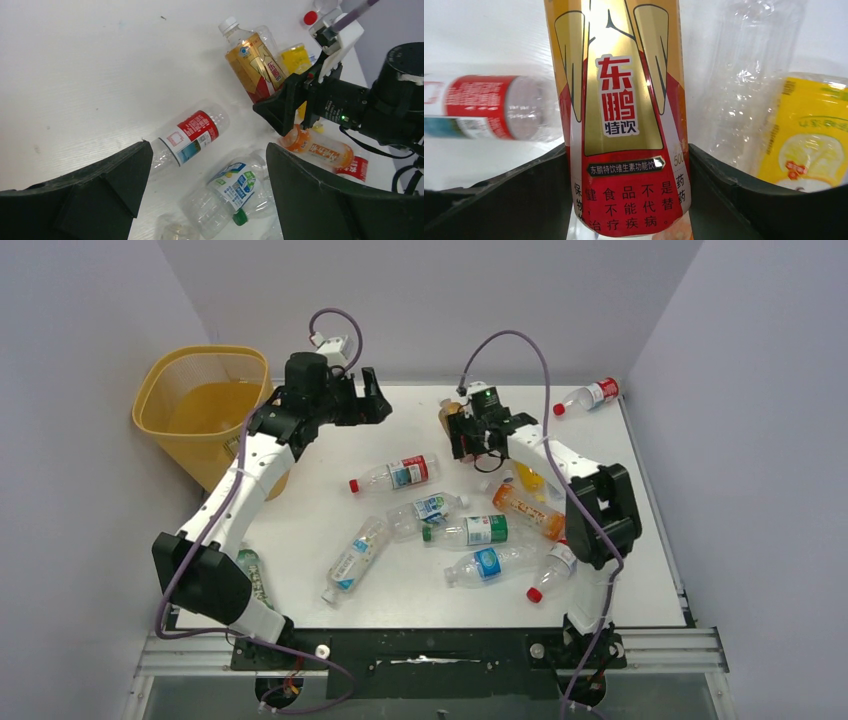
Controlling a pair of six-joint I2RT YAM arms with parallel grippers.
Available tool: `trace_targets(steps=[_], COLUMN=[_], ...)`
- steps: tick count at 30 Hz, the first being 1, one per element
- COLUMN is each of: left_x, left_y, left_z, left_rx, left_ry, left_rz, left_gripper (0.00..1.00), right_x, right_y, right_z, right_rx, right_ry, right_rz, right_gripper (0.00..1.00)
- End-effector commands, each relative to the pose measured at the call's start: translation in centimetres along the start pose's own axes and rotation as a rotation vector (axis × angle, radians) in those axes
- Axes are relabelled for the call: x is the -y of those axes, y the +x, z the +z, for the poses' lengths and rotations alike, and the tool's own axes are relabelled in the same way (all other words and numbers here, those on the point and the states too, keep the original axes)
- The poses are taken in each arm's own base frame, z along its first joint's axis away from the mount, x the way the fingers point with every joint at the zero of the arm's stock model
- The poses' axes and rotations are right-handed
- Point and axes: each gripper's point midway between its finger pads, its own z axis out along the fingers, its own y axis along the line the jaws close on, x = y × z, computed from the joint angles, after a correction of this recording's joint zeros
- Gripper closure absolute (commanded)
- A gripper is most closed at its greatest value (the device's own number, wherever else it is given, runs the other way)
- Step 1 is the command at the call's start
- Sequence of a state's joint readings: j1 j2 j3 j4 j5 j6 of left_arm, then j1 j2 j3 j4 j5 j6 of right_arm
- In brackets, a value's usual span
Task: Put the plastic bottles in the bin
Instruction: Pick up the plastic bottle at the center of the board.
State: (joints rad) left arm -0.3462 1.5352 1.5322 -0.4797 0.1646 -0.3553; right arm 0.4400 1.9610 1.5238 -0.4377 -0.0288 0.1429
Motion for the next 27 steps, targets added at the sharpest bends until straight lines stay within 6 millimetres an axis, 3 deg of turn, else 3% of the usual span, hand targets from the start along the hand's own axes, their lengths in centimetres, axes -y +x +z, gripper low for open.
trace_targets(steps=[1,8,12,18,27], left_x=[3.1,5.3,7.2,7.9,8.0], left_y=[-2.0,-2.6,-2.8,-1.2,-0.1], left_z=[0.1,-0.1,-0.5,-0.5,-0.4], left_rx=[0.079,0.133,0.161,0.171,0.192], left_ry=[0.144,0.273,0.358,0.339,0.291], left_rz=[-0.050,-0.164,-0.225,-0.242,-0.252], left_gripper=[0.15,0.15,0.15,0.15,0.15], right_x=[-1.9,-5.5,-7.9,-11.5,-12.1], right_y=[-5.9,-7.6,-7.5,-6.6,-5.8], right_z=[-6.4,-12.2,-14.2,-15.7,-15.3], right_rx=[0.226,0.352,0.399,0.448,0.441], right_ry=[-0.084,-0.261,-0.310,-0.297,-0.281], right_rz=[0.036,0.091,0.110,0.107,0.144], right_gripper=[0.50,0.49,0.49,0.48,0.49])
